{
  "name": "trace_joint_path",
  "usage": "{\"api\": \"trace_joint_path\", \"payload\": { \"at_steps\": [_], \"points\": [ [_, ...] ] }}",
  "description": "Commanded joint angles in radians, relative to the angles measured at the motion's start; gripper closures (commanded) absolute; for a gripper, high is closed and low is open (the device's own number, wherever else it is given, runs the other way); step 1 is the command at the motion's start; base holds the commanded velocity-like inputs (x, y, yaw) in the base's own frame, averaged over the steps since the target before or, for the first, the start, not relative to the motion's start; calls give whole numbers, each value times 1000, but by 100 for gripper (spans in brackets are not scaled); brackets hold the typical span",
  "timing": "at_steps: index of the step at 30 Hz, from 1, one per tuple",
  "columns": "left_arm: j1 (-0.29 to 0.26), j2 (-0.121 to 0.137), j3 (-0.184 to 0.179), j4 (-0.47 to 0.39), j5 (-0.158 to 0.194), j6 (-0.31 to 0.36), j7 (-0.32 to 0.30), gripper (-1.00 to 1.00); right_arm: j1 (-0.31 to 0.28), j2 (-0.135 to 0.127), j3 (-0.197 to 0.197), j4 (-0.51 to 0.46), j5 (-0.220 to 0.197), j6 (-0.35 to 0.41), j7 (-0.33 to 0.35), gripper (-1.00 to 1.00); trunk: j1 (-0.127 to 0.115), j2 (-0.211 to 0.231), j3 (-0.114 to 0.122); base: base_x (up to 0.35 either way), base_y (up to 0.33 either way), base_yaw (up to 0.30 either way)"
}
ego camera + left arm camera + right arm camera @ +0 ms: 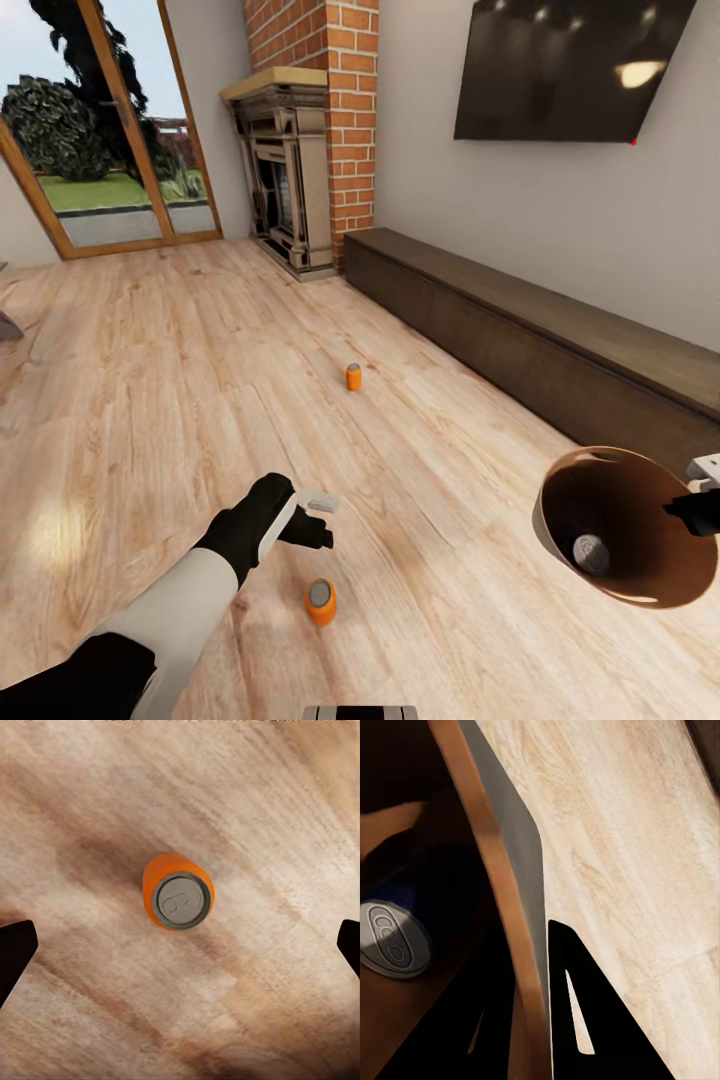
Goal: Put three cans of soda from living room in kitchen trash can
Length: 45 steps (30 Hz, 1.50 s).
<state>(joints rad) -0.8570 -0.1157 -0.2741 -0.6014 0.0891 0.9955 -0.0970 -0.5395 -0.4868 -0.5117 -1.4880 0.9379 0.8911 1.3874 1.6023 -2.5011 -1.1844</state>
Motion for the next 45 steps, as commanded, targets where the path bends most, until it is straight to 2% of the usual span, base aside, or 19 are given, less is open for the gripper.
{"api": "trace_joint_path", "payload": {
  "at_steps": [1,18,20,25,29,31,32,34,35,39,40,43,45],
  "points": [
    [0,1,1,0,1,0,-1,-100,0,-3,0,0,-1,5,6,100,0,0,-1,5,5,0],
    [7,5,1,12,0,-55,0,-100,0,-6,-1,1,-1,6,5,100,0,0,-15,130,50,0],
    [9,4,1,12,2,-56,1,-100,0,-7,-1,1,-1,6,5,100,1,-1,-23,11,3,0],
    [8,2,4,13,5,-46,0,-100,0,-25,0,1,-1,6,6,100,3,-2,-43,4,1,0],
    [-3,-13,5,6,7,40,-1,-100,0,-31,0,1,-2,6,6,100,5,-3,-58,0,0,0],
    [-59,-21,6,16,7,52,-2,-100,0,-32,0,2,-2,8,7,100,6,-3,-66,0,0,0],
    [-106,-23,7,51,7,52,-1,-100,0,-33,1,2,-2,18,7,100,6,-3,-70,0,0,0],
    [-162,-24,8,120,10,52,-1,-100,0,-33,2,2,-2,38,7,100,7,-4,-78,0,0,0],
    [-229,-25,10,210,22,52,-2,-100,0,-33,7,2,-3,58,6,100,8,-4,-81,0,0,0],
    [-354,-25,11,367,73,52,-2,-100,0,-34,23,1,-3,80,6,100,9,-5,-97,0,0,0],
    [-408,-24,10,428,105,52,-3,-100,-1,-34,32,0,-3,88,6,100,10,-5,-101,0,0,0],
    [-447,-23,10,475,127,52,-3,-100,-2,-35,38,-1,-2,94,6,100,11,-6,-112,0,0,0],
    [-453,-23,10,485,131,52,-2,-100,-2,-39,39,-1,-2,95,6,100,12,-6,-120,0,0,0]
  ]
}}
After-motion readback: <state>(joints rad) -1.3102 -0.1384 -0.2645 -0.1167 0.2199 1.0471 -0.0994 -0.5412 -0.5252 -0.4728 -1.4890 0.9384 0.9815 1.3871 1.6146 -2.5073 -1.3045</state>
